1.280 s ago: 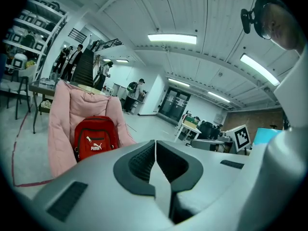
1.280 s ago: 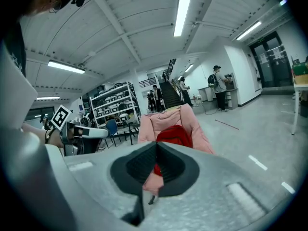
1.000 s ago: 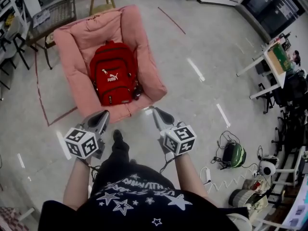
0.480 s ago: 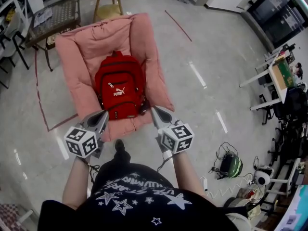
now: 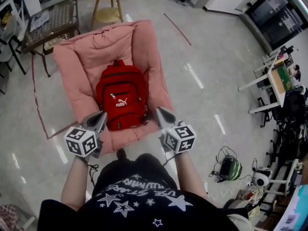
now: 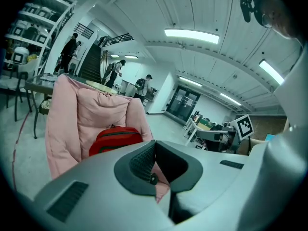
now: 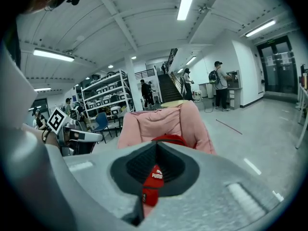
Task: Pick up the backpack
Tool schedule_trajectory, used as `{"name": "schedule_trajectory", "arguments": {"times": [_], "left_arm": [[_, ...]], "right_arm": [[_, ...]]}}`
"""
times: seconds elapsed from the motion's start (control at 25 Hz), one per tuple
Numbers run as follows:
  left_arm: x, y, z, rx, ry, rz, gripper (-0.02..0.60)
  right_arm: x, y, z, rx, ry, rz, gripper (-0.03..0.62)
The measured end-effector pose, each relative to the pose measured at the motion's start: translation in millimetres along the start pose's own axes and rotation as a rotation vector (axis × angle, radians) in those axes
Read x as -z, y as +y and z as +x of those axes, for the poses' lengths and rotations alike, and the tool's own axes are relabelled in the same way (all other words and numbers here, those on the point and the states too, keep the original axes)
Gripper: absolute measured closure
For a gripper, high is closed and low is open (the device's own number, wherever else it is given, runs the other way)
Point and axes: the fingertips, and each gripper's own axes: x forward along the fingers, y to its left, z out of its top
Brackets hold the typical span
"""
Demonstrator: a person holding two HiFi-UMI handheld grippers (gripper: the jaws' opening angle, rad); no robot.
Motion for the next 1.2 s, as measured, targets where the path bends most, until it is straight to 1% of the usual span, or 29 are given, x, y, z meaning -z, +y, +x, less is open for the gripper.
{"name": "schedule_trajectory", "arguments": {"times": [0.2, 0.28, 0.4, 0.6, 0.72, 0.88, 0.92, 0.96, 1.0, 1.04, 1.08, 1.16, 1.2], "left_arm": [[2.9, 15.3, 15.0, -0.014, 0.026, -0.021, 0.572], [5.7, 20.3, 23.2, -0.02, 0.039, -0.028, 0.572], [2.8, 28.7, 40.1, -0.026, 0.058, -0.032, 0.572], [-2.5, 44.0, 62.4, -0.082, 0.064, -0.067, 0.572], [-12.1, 59.2, 82.5, -0.114, 0.066, -0.06, 0.572], [-23.6, 79.4, 110.6, -0.146, 0.052, -0.083, 0.572], [-26.0, 84.4, 117.2, -0.154, 0.047, -0.078, 0.571], [-28.3, 89.0, 123.7, -0.158, 0.04, -0.073, 0.571], [-30.3, 93.2, 130.1, -0.156, 0.031, -0.071, 0.556], [-31.4, 97.5, 136.6, -0.152, 0.025, -0.074, 0.522], [-31.1, 102.4, 143.1, -0.154, 0.024, -0.077, 0.491], [-27.3, 114.5, 155.5, -0.176, 0.042, -0.066, 0.392], [-24.9, 121.0, 161.0, -0.192, 0.056, -0.052, 0.366]], "right_arm": [[6.3, -17.5, 13.1, 0.012, 0.045, -0.01, 0.594], [10.2, -27.7, 22.8, 0.006, 0.065, -0.006, 0.594], [6.1, -42.5, 47.6, -0.018, 0.066, 0.005, 0.594], [4.9, -60.9, 92.0, -0.065, 0.098, -0.001, 0.594], [4.3, -80.3, 118.2, -0.058, 0.127, 0.0, 0.594], [4.9, -103.4, 152.1, -0.059, 0.169, 0.005, 0.59], [6.0, -107.4, 161.6, -0.068, 0.178, 0.008, 0.512], [7.5, -110.7, 171.3, -0.079, 0.188, 0.009, 0.45], [9.3, -113.3, 181.0, -0.089, 0.198, 0.006, 0.424], [11.4, -115.4, 190.7, -0.099, 0.206, 0.0, 0.379], [14.1, -117.1, 200.3, -0.108, 0.215, -0.009, 0.319], [21.2, -119.1, 218.6, -0.127, 0.238, -0.036, 0.22], [25.2, -119.0, 227.3, -0.14, 0.254, -0.053, 0.182]]}}
